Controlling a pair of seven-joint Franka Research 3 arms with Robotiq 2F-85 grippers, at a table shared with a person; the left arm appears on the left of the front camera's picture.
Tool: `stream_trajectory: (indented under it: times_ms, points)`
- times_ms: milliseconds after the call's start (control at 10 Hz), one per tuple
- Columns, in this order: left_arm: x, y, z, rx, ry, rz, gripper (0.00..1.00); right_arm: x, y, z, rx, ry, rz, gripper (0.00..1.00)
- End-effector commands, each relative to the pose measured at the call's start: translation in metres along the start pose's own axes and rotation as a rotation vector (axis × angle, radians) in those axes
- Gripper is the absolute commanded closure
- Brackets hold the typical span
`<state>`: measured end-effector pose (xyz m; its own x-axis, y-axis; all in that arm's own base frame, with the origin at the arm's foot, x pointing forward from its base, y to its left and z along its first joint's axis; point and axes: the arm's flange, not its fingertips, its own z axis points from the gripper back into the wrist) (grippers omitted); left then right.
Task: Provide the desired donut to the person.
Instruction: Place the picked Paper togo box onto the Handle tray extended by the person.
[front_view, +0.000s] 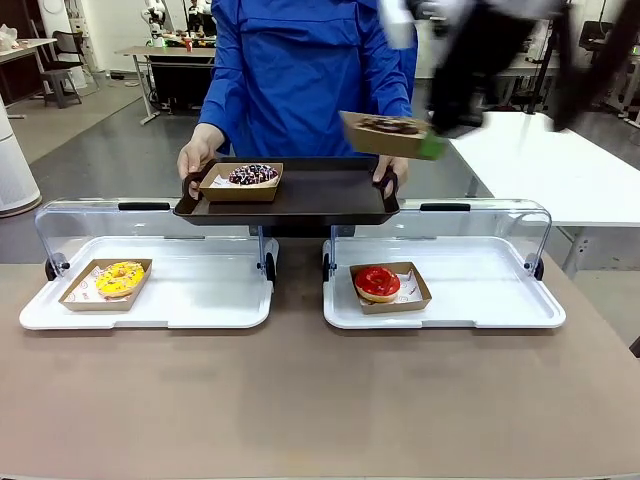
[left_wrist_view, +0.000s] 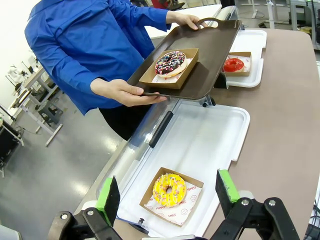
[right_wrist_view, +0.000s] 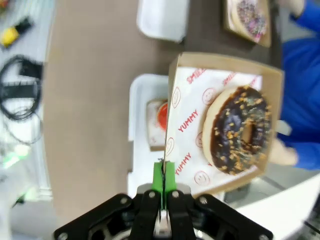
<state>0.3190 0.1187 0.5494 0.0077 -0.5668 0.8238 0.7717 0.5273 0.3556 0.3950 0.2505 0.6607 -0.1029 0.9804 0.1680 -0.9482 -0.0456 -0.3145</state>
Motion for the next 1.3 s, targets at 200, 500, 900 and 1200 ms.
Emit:
stream_trajectory:
  times_ms: [200,500,900,1200]
  points:
    - [-0.001,0.0,0.0,0.005,-0.013,0.002,0.0,0.062,-0.072,-0.083,-0.072,0.173,-0.154,0.99]
    - [-0.001,0.0,0.0,0.005,-0.013,0.002,0.0,0.057,-0.082,-0.132,-0.073,0.2,-0.089,0.99]
    - [-0.001,0.0,0.0,0.005,-0.013,0.002,0.0,0.039,-0.083,-0.16,-0.031,0.214,-0.044,0.99]
    - [-0.001,0.0,0.0,0.005,-0.013,0.002,0.0,0.038,-0.084,-0.173,0.001,0.194,-0.033,0.99]
